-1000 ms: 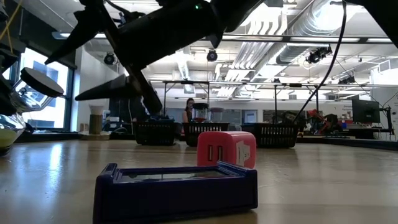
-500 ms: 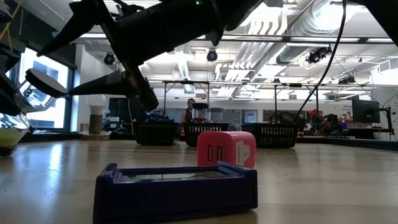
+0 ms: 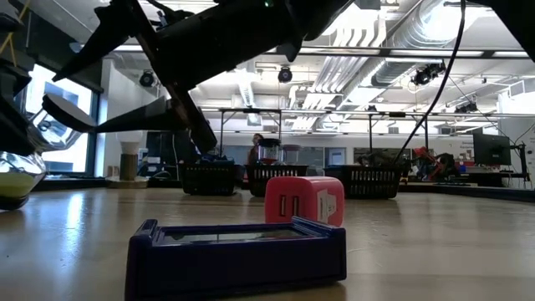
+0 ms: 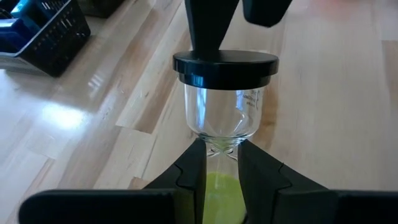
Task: Pick & Place Office items
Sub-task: Put the light green hourglass into the black bin
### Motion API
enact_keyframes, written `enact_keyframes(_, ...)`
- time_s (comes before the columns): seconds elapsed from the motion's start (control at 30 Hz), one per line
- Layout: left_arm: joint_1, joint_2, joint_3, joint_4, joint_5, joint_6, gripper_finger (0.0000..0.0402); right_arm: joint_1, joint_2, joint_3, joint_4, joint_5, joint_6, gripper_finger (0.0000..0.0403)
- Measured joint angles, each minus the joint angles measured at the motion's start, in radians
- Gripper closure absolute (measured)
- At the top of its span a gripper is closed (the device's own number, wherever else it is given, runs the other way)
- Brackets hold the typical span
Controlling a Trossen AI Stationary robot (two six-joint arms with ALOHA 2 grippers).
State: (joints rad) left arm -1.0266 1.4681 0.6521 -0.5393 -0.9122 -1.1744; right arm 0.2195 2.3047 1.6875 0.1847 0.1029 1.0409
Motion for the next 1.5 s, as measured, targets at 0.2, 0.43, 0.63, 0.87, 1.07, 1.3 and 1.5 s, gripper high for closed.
enact_keyframes(0.2,0.029,0.000,0.000,0.041,0.003,0.070,0.0335,0.000,0.000,0.000,-0.004,0.003,0.002,0.0160)
enact_keyframes(0.43,0.064,0.000,-0.001,0.083,0.008,0.131,0.0335,0.000,0.000,0.000,-0.013,0.026,0.002,0.0160)
enact_keyframes(0.63,0.100,0.000,-0.001,0.083,0.006,0.142,0.0335,0.000,0.000,0.000,-0.043,0.028,0.010,0.0160)
enact_keyframes(0.87,0.138,0.000,-0.002,0.157,0.007,0.237,0.0334,-0.002,0.000,0.000,-0.060,0.032,0.010,0.0160)
enact_keyframes(1.07,0.163,0.000,-0.002,0.201,0.001,0.296,0.0334,-0.006,0.000,0.000,-0.067,0.030,0.007,0.0160)
enact_keyframes(1.3,0.169,0.000,-0.002,0.213,0.001,0.315,0.0334,-0.005,0.000,0.000,-0.074,0.030,0.002,0.0160)
enact_keyframes(1.5,0.169,0.000,-0.002,0.214,-0.002,0.315,0.0334,-0.006,0.000,0.000,-0.076,0.029,0.002,0.0171)
